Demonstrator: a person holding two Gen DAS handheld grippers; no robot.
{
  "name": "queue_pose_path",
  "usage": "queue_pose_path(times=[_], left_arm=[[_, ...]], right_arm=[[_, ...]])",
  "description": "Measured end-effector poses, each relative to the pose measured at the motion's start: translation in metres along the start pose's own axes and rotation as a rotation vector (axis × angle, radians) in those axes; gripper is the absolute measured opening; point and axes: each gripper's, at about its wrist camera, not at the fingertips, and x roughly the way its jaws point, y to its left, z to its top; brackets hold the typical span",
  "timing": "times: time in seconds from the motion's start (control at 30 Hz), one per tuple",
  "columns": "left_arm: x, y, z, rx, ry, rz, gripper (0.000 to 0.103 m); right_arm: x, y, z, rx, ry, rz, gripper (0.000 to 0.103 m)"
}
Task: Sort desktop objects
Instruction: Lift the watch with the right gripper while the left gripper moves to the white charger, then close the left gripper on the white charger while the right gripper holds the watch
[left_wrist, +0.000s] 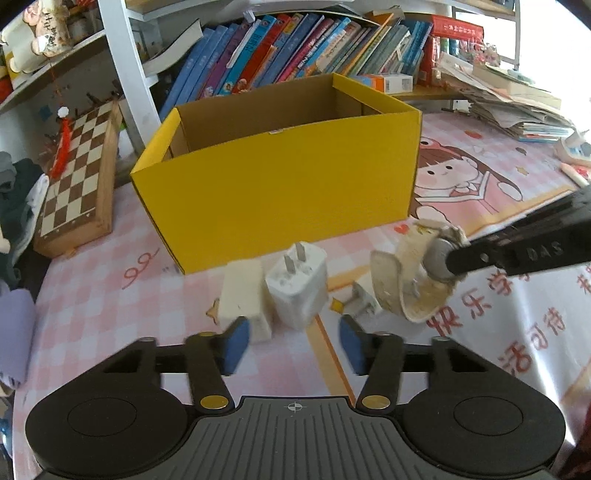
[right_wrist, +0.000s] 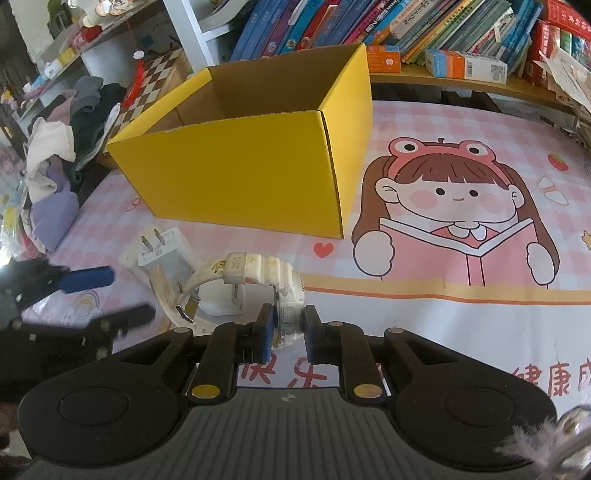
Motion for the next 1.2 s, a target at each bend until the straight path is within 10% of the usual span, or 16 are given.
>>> queue_pose_path(times=[0.8, 1.2], left_arm=[[0.015, -0.008, 0.037, 0.118, -0.044, 0.0, 0.048], [0.01, 0.024, 0.024, -0.045, -0.035, 0.045, 0.043]], right_arm=[[0.008, -0.007, 0.004, 0.004, 0.022, -0.016, 0.02], [0.01, -0.005, 0.006, -0.013, 0.023, -0.014, 0.02]])
